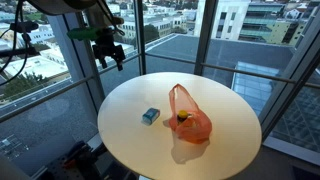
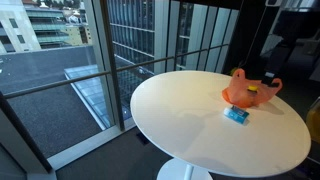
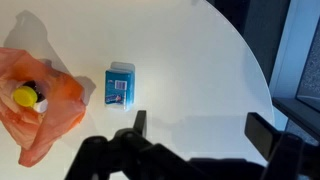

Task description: Pick up the mentos container from the table and put it in the orange plastic bag

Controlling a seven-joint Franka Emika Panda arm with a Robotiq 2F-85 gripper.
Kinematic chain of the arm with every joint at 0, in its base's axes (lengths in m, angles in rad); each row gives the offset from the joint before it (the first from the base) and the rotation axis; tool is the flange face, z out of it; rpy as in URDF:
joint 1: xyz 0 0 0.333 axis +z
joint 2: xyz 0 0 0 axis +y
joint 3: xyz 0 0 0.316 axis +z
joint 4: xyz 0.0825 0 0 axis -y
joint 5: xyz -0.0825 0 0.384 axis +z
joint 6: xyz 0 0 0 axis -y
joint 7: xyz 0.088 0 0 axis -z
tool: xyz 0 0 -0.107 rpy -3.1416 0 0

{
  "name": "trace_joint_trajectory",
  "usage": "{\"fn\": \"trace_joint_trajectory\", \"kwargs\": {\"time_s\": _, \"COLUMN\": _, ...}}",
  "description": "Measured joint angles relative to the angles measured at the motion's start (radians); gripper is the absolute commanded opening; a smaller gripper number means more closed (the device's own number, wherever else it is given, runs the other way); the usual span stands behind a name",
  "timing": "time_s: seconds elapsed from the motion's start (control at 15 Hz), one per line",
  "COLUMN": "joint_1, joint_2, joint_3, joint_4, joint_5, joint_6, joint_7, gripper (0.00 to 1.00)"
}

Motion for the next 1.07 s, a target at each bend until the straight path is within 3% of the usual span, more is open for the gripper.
{"fn": "trace_joint_trajectory", "kwargs": {"time_s": 0.67, "joint_1": 0.001, "joint_2": 0.006, "joint_3": -0.004, "joint_4": 0.004, "joint_5": 0.000, "joint_6": 0.000, "joint_7": 0.001, "gripper": 1.00}}
{"fn": "trace_joint_trajectory", "kwargs": {"time_s": 1.07, "joint_1": -0.006, "joint_2": 0.062, "joint_3": -0.039, "joint_4": 0.061, "joint_5": 0.001, "joint_6": 0.000, "joint_7": 0.030, "gripper": 1.00}}
